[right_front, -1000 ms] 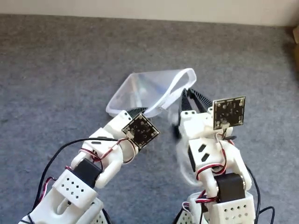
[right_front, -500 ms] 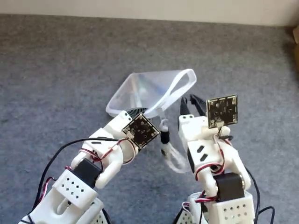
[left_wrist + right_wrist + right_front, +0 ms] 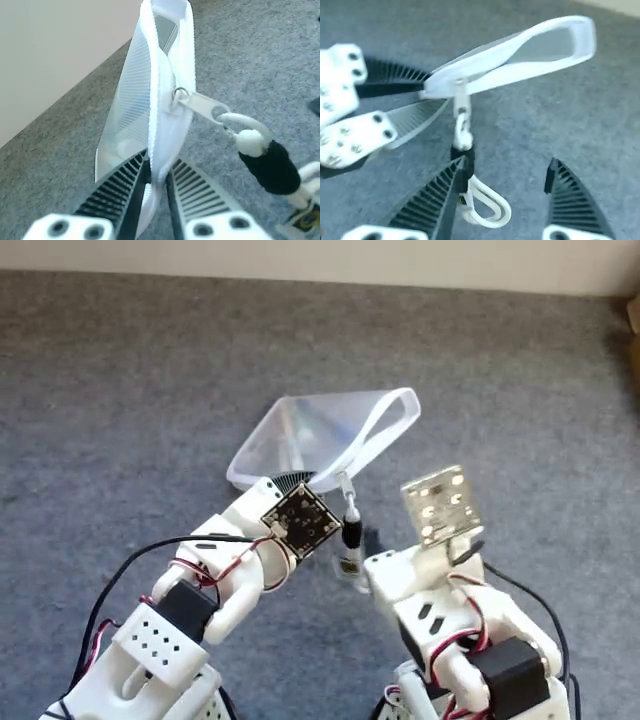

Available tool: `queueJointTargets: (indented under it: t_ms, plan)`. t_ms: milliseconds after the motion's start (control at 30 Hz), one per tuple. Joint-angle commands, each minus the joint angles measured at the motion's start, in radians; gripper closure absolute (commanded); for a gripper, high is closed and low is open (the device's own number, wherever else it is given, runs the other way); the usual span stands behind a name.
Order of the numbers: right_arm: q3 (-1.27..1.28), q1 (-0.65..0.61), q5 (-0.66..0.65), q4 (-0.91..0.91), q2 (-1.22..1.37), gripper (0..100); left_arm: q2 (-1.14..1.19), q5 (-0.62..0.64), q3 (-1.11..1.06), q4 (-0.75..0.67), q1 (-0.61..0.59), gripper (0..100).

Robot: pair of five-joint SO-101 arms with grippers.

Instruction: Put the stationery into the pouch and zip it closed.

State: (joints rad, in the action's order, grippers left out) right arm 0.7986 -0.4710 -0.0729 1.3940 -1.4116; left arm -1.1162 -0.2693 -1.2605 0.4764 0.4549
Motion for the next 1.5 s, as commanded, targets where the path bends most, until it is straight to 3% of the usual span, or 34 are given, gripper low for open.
queueJointTargets:
  t_ms: [0, 367, 533, 700, 933, 1100, 1300, 1467]
  plan:
    - [0.024, -0.077, -0.005, -0.004, -0.005, 75.4, -0.002, 0.018, 0.044, 0.008, -0.03, 99]
    - [0.377, -0.104, -0.003, -0.426, -0.007, 75.4, -0.002, 0.018, 0.042, 0.008, -0.03, 99]
    - [0.409, -0.102, -0.003, -0.443, -0.007, 77.4, -0.002, 0.018, 0.041, 0.008, -0.03, 99]
    - [0.409, -0.096, -0.008, -0.443, -0.007, 90.8, -0.002, 0.018, 0.041, 0.008, -0.03, 99]
    - [0.407, 0.03, -0.005, -0.503, -0.007, 99.1, -0.002, 0.018, 0.039, 0.008, -0.03, 99]
    - [0.415, 0.035, -0.005, -0.496, -0.007, 99.1, -0.002, 0.018, 0.039, 0.006, -0.03, 99]
    - [0.415, 0.035, 0.029, -0.496, -0.007, 89.2, -0.002, 0.018, 0.039, 0.006, -0.03, 99]
    - [0.41, -0.016, 0.063, -0.499, -0.007, 88.1, -0.002, 0.017, 0.039, 0.006, -0.03, 99]
